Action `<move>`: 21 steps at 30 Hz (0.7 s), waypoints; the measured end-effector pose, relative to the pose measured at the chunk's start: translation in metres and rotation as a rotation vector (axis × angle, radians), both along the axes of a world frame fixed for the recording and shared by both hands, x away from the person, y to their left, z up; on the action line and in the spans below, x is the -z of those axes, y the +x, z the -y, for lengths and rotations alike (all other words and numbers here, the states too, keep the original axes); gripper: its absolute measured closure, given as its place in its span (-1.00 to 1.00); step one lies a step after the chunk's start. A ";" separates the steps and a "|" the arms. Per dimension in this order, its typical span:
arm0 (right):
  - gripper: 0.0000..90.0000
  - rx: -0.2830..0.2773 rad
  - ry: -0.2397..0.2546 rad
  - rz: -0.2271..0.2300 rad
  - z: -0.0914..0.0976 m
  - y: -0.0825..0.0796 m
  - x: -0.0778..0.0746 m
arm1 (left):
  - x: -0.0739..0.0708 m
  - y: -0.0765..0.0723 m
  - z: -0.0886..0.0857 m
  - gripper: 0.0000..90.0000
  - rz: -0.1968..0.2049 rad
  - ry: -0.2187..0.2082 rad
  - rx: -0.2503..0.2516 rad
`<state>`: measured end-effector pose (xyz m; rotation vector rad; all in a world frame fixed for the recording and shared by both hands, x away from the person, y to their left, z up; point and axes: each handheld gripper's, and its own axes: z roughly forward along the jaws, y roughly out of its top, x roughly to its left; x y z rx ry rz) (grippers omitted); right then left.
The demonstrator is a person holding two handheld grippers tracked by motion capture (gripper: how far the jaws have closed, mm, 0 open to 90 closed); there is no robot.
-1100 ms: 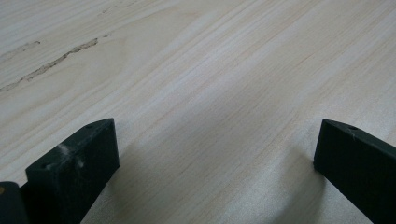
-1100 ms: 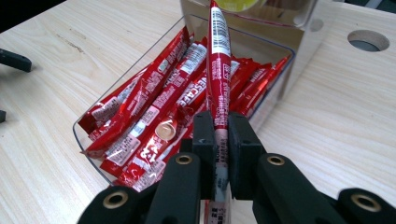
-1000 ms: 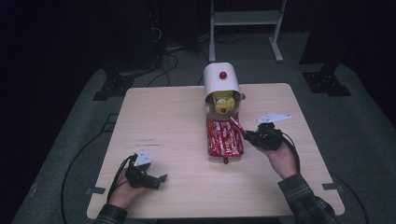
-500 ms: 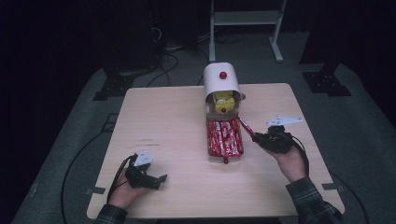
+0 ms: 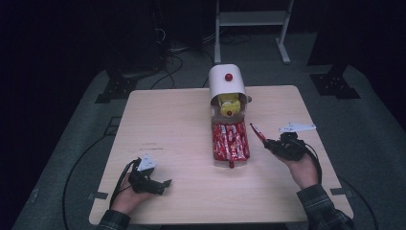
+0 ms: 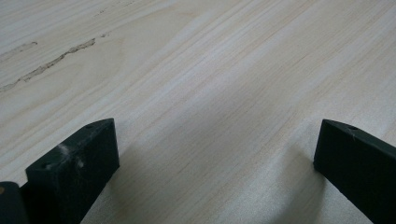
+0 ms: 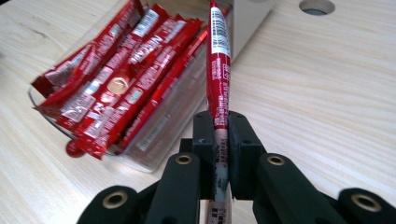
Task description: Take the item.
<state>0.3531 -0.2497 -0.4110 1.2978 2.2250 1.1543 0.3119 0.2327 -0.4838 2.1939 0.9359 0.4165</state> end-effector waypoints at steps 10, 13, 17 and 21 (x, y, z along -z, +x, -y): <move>0.82 0.016 -0.009 -0.021 0.007 0.004 0.012 | 0.000 0.000 0.000 -1.00 0.001 -0.001 0.002; 0.82 0.018 -0.018 -0.028 0.007 0.006 0.017 | 0.000 0.000 0.000 -1.00 0.001 -0.001 0.002; 0.82 0.022 -0.024 -0.037 0.008 0.010 0.023 | 0.000 0.000 0.000 -1.00 0.001 -0.001 0.003; 0.82 0.021 -0.029 -0.054 0.009 0.013 0.029 | 0.000 0.000 0.000 -1.00 0.000 -0.001 0.003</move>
